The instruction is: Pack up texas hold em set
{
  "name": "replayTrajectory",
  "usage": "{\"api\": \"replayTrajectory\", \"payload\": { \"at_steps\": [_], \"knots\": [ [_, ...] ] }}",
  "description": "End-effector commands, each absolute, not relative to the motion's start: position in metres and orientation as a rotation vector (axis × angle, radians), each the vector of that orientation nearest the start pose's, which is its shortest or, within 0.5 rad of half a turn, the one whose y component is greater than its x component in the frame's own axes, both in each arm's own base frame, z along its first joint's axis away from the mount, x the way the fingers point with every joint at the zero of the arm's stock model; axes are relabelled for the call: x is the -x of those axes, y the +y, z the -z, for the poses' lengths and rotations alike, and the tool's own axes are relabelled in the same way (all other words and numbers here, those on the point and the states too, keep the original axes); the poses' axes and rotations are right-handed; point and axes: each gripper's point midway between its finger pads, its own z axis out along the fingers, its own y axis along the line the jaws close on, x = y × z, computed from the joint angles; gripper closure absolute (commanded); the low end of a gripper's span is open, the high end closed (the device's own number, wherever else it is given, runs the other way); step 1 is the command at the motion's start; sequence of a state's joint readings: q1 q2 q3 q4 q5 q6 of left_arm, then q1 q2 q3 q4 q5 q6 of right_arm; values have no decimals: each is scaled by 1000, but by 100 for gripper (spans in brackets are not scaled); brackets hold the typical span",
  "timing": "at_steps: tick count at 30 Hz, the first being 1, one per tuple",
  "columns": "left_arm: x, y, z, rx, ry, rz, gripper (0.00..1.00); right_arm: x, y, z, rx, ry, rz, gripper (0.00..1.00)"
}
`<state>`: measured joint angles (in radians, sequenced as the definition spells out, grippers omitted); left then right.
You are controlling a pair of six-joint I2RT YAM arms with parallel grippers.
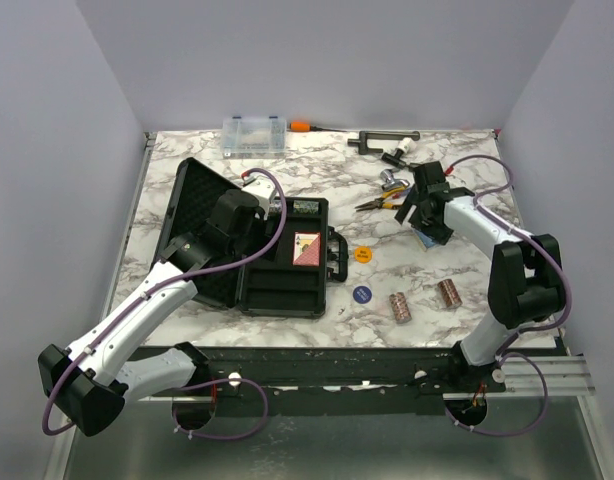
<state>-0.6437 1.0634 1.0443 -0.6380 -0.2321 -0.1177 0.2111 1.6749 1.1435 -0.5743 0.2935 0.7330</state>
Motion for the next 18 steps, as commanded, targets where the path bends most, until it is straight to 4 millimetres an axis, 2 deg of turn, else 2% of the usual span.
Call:
{"api": "replayTrajectory", "payload": {
  "at_steps": [1, 3, 6, 10, 18],
  "knots": [
    [-262, -161, -217, -485, 2177, 192, 13, -373, 26, -81, -839, 2395, 233, 0],
    [-262, -161, -217, -487, 2178, 193, 13, -376, 17, -78, -900, 2392, 223, 0],
    [-261, -163, -216, -494, 2179, 199, 13, -381, 10, -70, -981, 2399, 110, 0],
    [-259, -165, -216, -503, 2178, 203, 13, -384, 1, -64, -1024, 2383, 117, 0],
    [-258, -165, -213, -515, 2179, 172, 13, -396, 7, -43, -1093, 2405, 43, 0]
  ]
}}
